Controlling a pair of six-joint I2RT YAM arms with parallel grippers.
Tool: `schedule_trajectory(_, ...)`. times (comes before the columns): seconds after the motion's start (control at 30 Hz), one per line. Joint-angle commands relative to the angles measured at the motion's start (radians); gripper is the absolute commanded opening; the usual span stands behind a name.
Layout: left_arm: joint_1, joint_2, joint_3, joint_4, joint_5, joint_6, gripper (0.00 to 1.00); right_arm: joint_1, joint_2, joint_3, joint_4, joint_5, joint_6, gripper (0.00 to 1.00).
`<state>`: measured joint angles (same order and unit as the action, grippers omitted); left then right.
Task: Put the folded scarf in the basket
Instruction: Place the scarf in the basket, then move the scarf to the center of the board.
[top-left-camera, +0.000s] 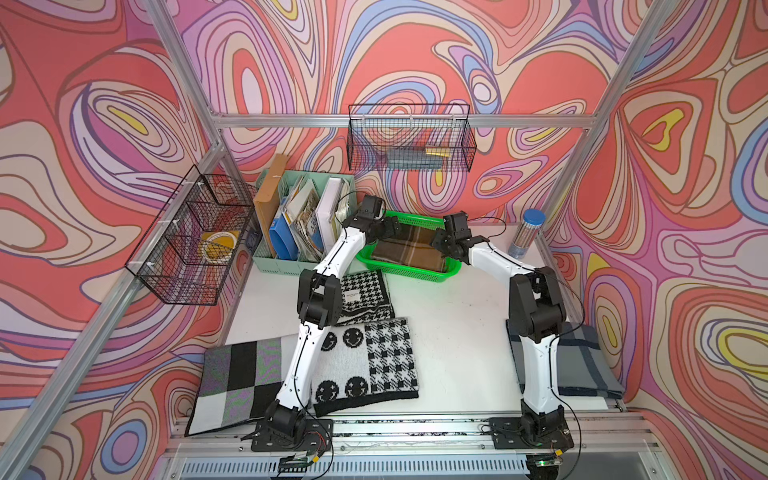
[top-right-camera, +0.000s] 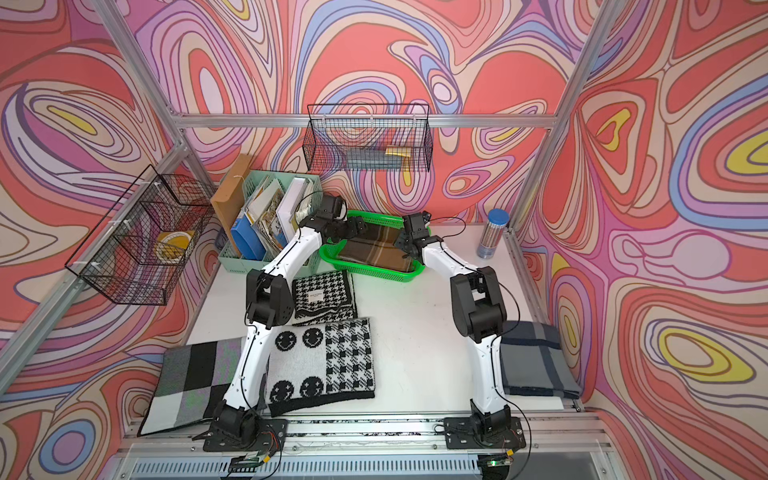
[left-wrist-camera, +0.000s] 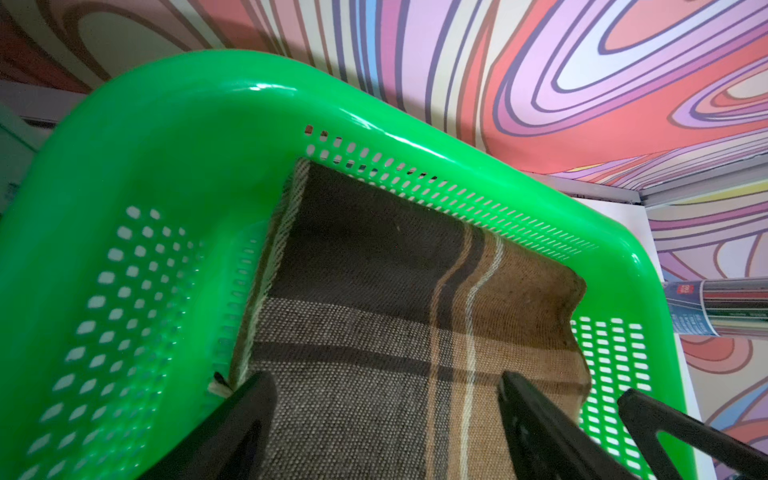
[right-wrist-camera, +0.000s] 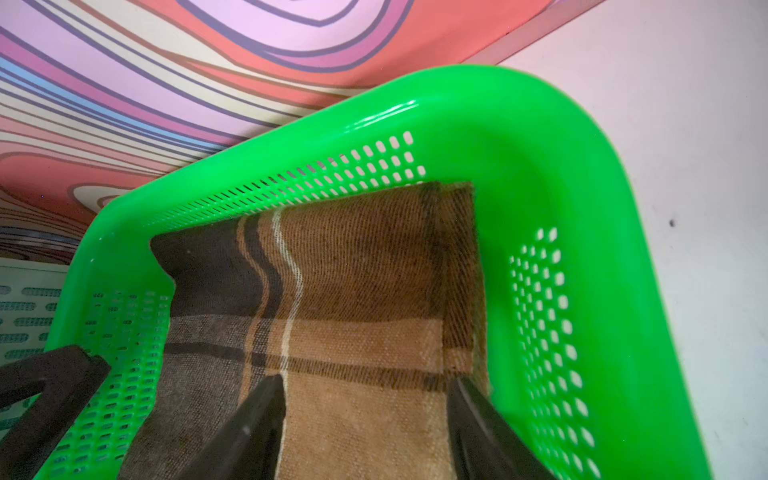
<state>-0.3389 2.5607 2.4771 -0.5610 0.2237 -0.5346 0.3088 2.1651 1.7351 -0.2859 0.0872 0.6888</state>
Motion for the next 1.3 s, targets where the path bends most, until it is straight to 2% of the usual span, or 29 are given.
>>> schedule_trajectory(0.0,-0.020,-0.082,0.023,0.005,-0.010,0.013,0.93,0.001,-0.096,-0.010,-0.001,0.010,-0.030,0.64)
schedule_trajectory(0.2,-0.063,-0.179,0.004,-0.055,-0.010,0.024,0.92,0.001,-0.236,-0.105,0.005,-0.036,-0.039,0.63)
schedule_trajectory(0.3,-0.089,-0.276,-0.096,-0.073,-0.021,0.012,0.94,0.001,-0.324,-0.175,-0.019,-0.068,-0.037,0.62)
schedule_trajectory(0.33,-0.100,-0.325,-0.154,-0.068,-0.028,0.012,0.98,0.001,-0.358,-0.206,-0.030,-0.078,-0.032,0.62)
schedule_trajectory(0.53,-0.169,-0.646,-0.552,-0.037,-0.174,0.009,0.99,0.032,-0.607,-0.442,-0.068,-0.140,0.006,0.62)
schedule_trajectory(0.7,-0.176,-0.959,-0.958,0.075,-0.171,-0.102,0.99,0.126,-0.792,-0.610,-0.137,-0.148,0.029,0.62)
schedule_trajectory(0.87,-0.193,-1.256,-1.265,0.087,-0.182,-0.188,0.98,0.261,-0.963,-0.842,-0.076,-0.196,0.160,0.63)
schedule_trajectory(1.0,-0.211,-1.457,-1.454,0.032,-0.190,-0.234,0.97,0.397,-0.996,-0.985,-0.024,-0.176,0.251,0.66)
schedule_trajectory(1.13,-0.212,-1.667,-1.637,-0.011,-0.215,-0.282,0.95,0.522,-0.965,-1.100,0.078,-0.163,0.342,0.67)
schedule_trajectory(1.27,-0.212,-1.804,-1.741,-0.108,-0.224,-0.306,0.95,0.603,-0.899,-1.116,0.146,-0.141,0.383,0.67)
